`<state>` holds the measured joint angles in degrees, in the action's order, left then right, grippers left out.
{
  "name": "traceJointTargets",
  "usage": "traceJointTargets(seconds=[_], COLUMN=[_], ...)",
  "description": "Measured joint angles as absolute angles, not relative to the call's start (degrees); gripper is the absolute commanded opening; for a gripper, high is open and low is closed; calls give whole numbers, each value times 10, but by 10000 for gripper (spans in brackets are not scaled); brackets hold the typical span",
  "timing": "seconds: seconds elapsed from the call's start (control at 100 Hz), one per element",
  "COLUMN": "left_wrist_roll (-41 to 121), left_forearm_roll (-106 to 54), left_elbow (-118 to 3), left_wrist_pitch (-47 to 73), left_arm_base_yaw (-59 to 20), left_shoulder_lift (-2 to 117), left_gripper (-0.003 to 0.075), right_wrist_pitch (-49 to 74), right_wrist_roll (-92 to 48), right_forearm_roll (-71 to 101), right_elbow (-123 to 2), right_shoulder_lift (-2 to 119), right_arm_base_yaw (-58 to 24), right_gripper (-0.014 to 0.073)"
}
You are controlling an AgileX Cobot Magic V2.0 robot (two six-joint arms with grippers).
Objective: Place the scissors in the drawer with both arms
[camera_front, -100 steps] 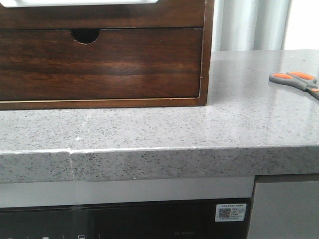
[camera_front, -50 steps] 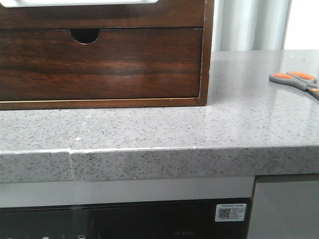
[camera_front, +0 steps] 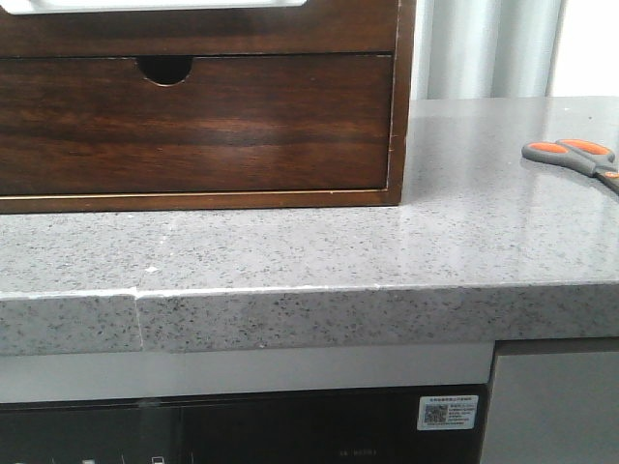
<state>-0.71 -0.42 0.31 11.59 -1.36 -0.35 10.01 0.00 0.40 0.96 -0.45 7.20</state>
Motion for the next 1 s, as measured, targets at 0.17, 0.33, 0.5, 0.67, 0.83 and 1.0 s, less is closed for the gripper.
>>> traceJointTargets(seconds=[0.17, 0.33, 0.5, 0.67, 0.83, 1.0], left_wrist_roll=[-7, -7, -7, -7, -6, -6], left_forearm_roll=[0, 27, 27, 21, 20, 21], left_elbow=[-1, -53, -123, -152, -154, -154], left_wrist_pitch=[92, 127, 155, 110, 61, 13], left_arm_base_yaw=[-14, -14, -14, -14, -14, -14], left_shoulder_lift=[-4, 1, 69, 121, 138, 146], left_gripper=[3, 3, 3, 4, 50, 214], right_wrist_pitch=[120, 161, 205, 215, 221, 222], right_wrist_roll=[0, 0, 3, 3, 0, 0], right_forearm_roll=[4, 4, 5, 9, 9, 10], right_elbow=[6, -38, -106, -148, -154, -154], right_shoulder_lift=[-4, 2, 66, 121, 137, 137], right_arm_base_yaw=[72, 72, 72, 72, 72, 72], right_gripper=[-106, -106, -106, -106, -106, -106])
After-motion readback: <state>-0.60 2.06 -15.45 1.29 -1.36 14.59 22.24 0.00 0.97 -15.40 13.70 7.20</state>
